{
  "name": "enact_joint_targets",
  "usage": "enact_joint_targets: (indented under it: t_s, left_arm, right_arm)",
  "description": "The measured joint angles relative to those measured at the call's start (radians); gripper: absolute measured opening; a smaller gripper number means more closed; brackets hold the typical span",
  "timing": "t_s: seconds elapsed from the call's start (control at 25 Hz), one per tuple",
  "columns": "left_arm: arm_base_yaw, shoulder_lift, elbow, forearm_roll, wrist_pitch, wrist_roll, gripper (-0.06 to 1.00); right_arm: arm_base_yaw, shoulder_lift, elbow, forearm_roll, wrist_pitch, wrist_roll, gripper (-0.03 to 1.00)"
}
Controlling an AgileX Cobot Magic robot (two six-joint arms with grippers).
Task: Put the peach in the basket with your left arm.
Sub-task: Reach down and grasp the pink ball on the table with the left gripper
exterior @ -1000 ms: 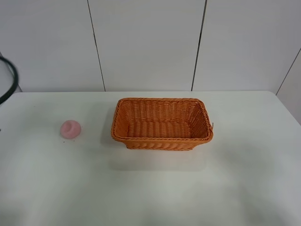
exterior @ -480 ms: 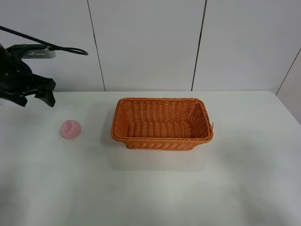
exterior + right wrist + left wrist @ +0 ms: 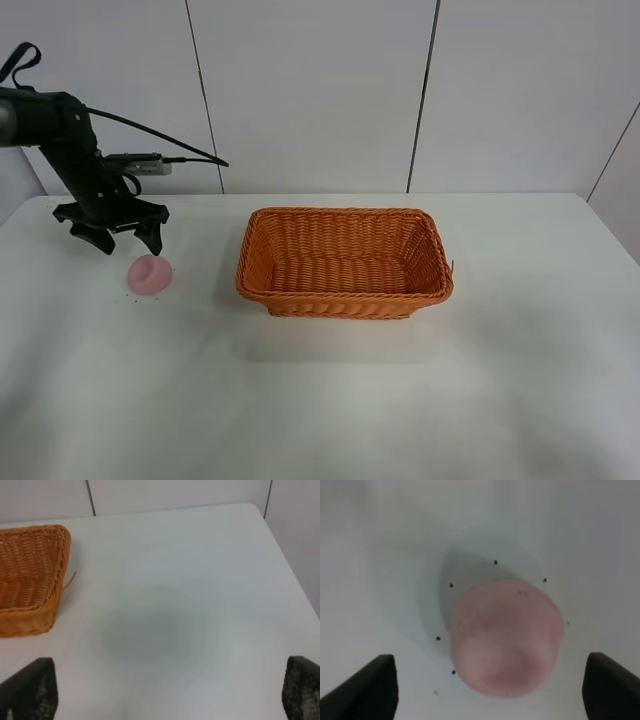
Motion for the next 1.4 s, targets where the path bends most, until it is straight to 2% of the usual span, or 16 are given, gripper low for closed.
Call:
enact_joint_targets:
  t_s: [0.4,0.76,1.08,1.16,1.2,1.32,1.4]
  left_arm:
    - [0.0,0.046,0.0,-0.063,-0.02,0.036,0.85]
    - [0.0,0.065,0.001,-0.053,-0.058,0.043,0.85]
    - [0.0,0.114,0.001,-0.053,-0.042,0.044,0.83]
    - [0.0,0.114,0.001,-0.053,-0.042,0.044,0.74]
    - [0.0,0.114,0.001,-0.053,-0.042,0.044,0.65]
    - [0.0,0.113,-0.001,-0.052,-0.027,0.044,0.29]
    - [0.0,0.102,-0.009,-0.052,-0.013,0.044,0.16]
  right_arm:
    - [0.0,0.0,0.0,0.0,0.0,0.0,0.69]
    - [0.0,0.0,0.0,0.0,0.0,0.0,0.69]
    - [0.0,0.0,0.0,0.0,0.0,0.0,0.69]
    - [0.0,0.0,0.0,0.0,0.0,0.0,0.69]
    - [0.0,0.0,0.0,0.0,0.0,0.0,0.69]
    - [0.0,0.0,0.0,0.0,0.0,0.0,0.69]
    - [0.0,0.0,0.0,0.0,0.0,0.0,0.69]
